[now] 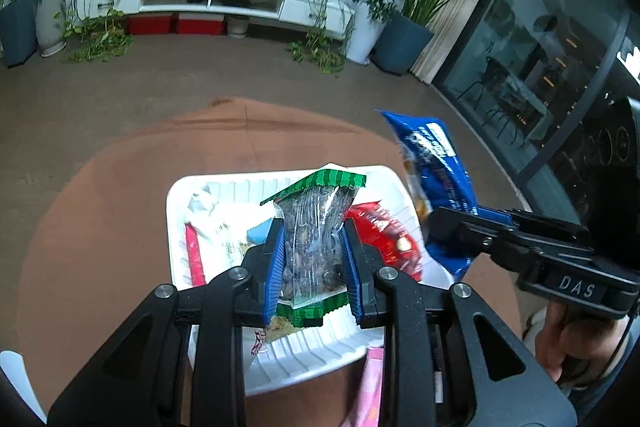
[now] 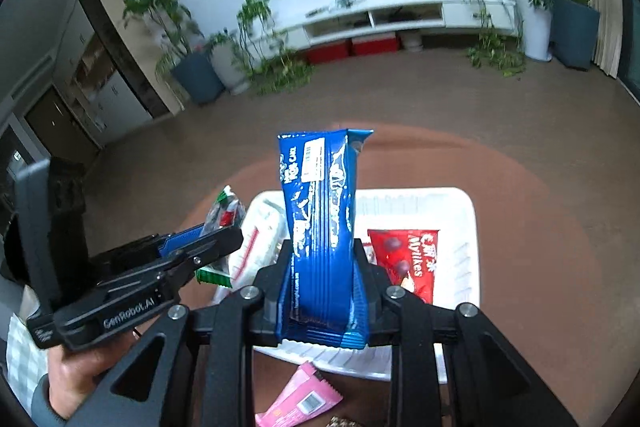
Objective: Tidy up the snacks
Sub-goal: 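Carry the nut bag with the left tool while the right tool carries the blue pack to the tray, then open both tools over the tray and pull them back toward the pile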
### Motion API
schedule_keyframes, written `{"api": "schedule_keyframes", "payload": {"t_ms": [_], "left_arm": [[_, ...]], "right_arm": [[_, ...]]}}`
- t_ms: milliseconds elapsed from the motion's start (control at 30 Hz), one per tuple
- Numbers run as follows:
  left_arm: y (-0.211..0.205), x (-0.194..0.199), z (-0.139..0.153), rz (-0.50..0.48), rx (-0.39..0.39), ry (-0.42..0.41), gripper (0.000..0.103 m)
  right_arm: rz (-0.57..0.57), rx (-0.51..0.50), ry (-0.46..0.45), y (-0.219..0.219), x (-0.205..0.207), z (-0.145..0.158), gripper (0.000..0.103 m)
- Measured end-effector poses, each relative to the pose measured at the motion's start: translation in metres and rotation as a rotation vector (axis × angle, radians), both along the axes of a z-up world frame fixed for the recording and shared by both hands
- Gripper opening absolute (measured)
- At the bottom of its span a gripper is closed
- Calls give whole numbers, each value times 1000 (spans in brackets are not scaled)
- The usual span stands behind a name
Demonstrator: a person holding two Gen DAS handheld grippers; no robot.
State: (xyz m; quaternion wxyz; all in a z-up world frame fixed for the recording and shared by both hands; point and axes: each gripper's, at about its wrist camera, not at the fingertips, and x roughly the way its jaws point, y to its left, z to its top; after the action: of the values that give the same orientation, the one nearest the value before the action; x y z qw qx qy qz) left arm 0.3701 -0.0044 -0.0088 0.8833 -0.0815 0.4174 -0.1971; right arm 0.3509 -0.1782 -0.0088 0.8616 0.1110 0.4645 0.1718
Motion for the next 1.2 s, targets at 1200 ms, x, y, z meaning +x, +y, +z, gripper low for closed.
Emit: {"api": "schedule_keyframes", "payload": {"t_ms": [1200], "left_arm": [[-26, 33, -79, 13, 76, 60, 59]], "right_arm": [[-21, -61, 135, 2, 23, -76, 39]]}}
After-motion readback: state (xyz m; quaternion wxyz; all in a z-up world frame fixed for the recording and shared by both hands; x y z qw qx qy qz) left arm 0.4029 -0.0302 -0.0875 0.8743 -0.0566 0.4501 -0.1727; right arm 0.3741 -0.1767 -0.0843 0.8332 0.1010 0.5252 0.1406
